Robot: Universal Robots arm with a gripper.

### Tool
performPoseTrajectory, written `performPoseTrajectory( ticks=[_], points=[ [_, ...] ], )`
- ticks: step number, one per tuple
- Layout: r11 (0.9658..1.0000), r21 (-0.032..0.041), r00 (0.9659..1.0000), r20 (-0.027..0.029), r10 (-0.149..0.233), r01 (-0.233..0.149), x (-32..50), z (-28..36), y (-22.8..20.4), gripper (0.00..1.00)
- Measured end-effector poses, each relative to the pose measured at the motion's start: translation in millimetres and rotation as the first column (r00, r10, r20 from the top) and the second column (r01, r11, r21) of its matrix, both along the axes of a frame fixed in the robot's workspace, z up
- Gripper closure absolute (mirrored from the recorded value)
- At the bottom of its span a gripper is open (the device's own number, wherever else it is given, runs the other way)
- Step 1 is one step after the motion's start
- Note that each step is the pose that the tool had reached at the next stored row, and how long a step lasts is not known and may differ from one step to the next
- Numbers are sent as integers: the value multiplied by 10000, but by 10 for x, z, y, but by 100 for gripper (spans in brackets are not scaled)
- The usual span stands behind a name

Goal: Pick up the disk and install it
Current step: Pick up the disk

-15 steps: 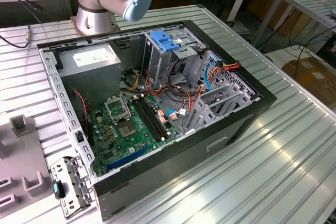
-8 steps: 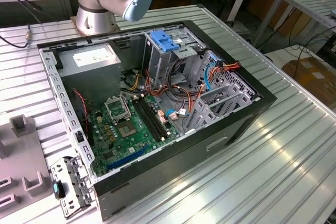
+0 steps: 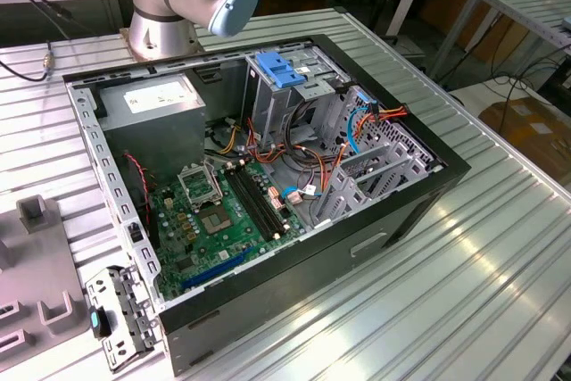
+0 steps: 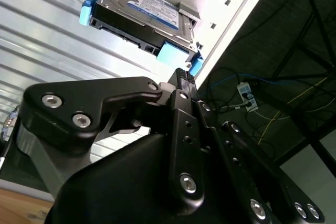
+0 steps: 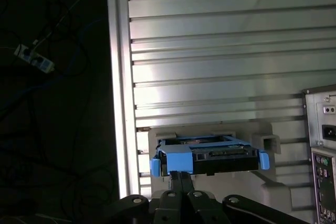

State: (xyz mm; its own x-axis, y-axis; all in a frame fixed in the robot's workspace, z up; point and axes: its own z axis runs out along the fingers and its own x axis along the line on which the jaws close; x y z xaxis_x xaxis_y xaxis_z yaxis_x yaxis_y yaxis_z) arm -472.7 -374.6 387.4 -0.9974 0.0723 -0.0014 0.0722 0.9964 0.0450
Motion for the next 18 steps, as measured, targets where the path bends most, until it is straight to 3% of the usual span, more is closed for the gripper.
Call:
performPoseTrajectory(
  ticks=[3, 7, 11, 13, 15, 17, 18],
  points=[
    [9999, 0, 9999, 1, 150, -150, 0, -1, 0, 89],
    [9980, 0, 9980, 1, 636, -636, 0, 0, 0, 89],
    [9919, 0, 9919, 1, 1270, -1270, 0, 0, 0, 89],
    [9877, 0, 9877, 0, 1565, -1565, 0, 0, 0, 89],
    [9814, 0, 9814, 0, 1919, -1919, 0, 0, 0, 89],
    [9734, 0, 9734, 1, 2293, -2293, 0, -1, 0, 89],
    [9677, 0, 9677, 0, 2520, -2520, 0, 0, 0, 89]
  ],
)
